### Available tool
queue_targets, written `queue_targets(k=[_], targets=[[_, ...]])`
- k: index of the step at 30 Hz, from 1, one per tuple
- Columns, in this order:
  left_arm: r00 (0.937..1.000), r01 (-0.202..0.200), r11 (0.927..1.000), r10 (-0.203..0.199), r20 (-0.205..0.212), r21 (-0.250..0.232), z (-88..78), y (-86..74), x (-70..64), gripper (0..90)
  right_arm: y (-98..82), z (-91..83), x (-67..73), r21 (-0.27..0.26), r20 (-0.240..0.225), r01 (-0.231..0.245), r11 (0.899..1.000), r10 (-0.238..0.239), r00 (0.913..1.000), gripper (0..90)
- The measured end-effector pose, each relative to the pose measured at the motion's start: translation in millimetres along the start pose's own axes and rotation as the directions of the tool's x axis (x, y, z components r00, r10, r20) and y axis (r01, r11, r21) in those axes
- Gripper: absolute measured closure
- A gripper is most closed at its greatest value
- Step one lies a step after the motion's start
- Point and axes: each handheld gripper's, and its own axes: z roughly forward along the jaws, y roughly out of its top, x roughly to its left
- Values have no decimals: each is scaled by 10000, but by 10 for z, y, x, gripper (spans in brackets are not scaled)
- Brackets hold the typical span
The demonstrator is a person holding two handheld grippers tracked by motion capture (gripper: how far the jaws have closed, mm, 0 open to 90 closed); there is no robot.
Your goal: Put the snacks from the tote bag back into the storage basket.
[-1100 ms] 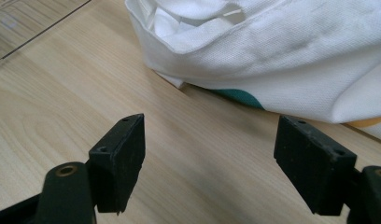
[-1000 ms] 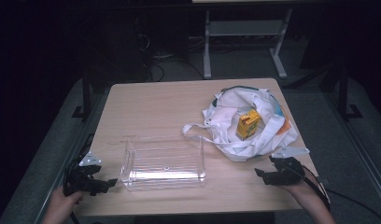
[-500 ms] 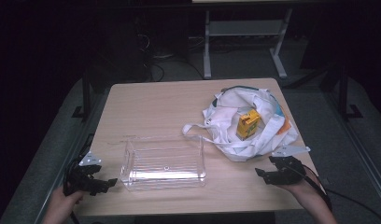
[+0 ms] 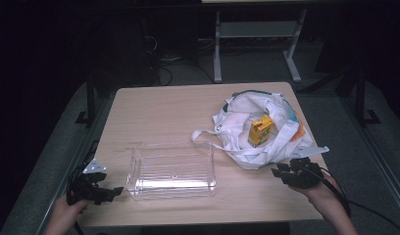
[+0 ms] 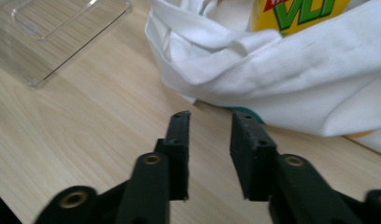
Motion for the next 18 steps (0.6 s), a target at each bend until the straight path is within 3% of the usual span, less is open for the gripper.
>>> queue_targets(k=[6, 18], targets=[[10000, 81, 9999, -80, 9, -118, -12, 2, 11, 137, 132, -56, -48, -93, -21, 2, 10000, -2, 10000, 892], [9999, 87, 9999, -87, -56, -67, -12, -5, 19, 137, 404, 29, -148, 33, 8, 449, 9990, -449, 9990, 898]])
